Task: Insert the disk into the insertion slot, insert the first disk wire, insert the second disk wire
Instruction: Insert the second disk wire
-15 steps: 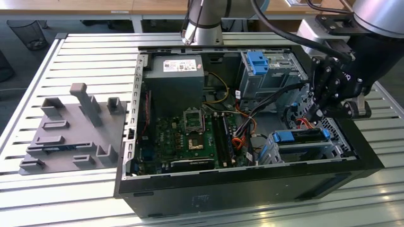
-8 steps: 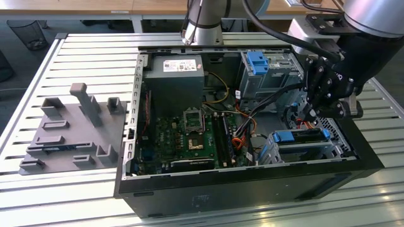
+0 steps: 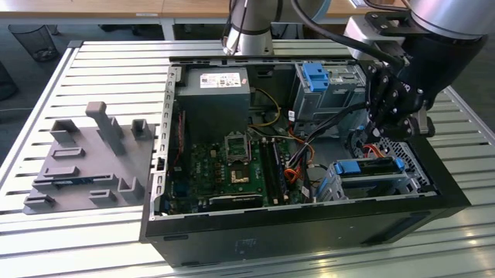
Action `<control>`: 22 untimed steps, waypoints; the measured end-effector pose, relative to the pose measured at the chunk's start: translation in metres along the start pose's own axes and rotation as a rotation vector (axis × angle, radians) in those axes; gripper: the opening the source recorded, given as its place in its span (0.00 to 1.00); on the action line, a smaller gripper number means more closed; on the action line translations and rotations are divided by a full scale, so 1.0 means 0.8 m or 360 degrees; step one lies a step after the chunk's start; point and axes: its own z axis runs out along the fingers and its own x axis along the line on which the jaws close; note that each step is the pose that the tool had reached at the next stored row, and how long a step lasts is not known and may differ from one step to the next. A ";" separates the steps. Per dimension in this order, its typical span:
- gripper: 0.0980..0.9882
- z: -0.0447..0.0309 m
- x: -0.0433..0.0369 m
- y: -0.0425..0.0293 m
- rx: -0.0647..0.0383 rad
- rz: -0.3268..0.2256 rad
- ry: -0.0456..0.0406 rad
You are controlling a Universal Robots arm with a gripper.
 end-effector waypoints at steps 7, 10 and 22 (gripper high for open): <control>0.01 0.0008 -0.014 0.0006 0.0000 0.0000 0.0006; 0.01 0.0024 -0.020 0.0008 0.0000 0.0000 0.0006; 0.17 0.0114 -0.036 0.0016 0.0000 0.0003 0.0008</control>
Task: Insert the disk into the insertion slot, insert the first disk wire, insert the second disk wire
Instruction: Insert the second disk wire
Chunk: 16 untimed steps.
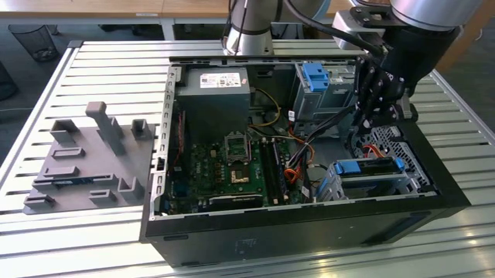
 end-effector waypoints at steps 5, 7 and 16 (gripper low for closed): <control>0.17 0.0044 -0.003 0.0001 0.0000 0.0002 0.0000; 0.17 0.0067 -0.003 0.0001 0.0000 0.0003 0.0000; 0.17 0.0149 -0.004 -0.0012 0.0000 0.0012 0.0016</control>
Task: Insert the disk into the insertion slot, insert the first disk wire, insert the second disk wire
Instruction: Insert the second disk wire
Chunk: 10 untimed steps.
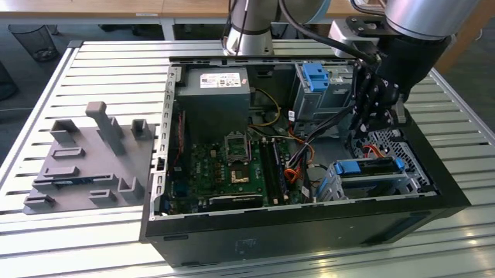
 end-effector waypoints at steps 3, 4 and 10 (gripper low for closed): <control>0.17 0.0022 -0.001 -0.0007 0.0001 0.0003 0.0013; 0.17 0.0028 -0.001 -0.0010 0.0001 0.0004 0.0017; 0.06 0.0058 -0.003 -0.0029 0.0002 0.0010 0.0042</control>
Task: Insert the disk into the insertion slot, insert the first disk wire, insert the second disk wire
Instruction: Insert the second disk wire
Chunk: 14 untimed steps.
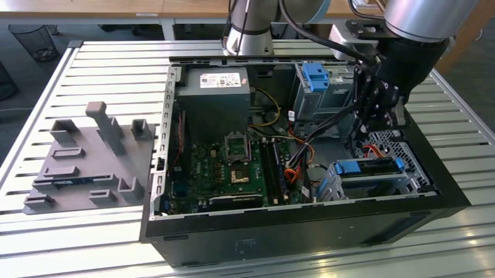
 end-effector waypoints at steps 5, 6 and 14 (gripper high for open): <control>0.06 0.0005 0.001 -0.0006 0.0000 0.0003 -0.0006; 0.06 0.0005 0.002 -0.0007 -0.0001 0.0003 -0.0015; 0.06 0.0018 0.016 -0.0014 -0.0004 0.0004 -0.0069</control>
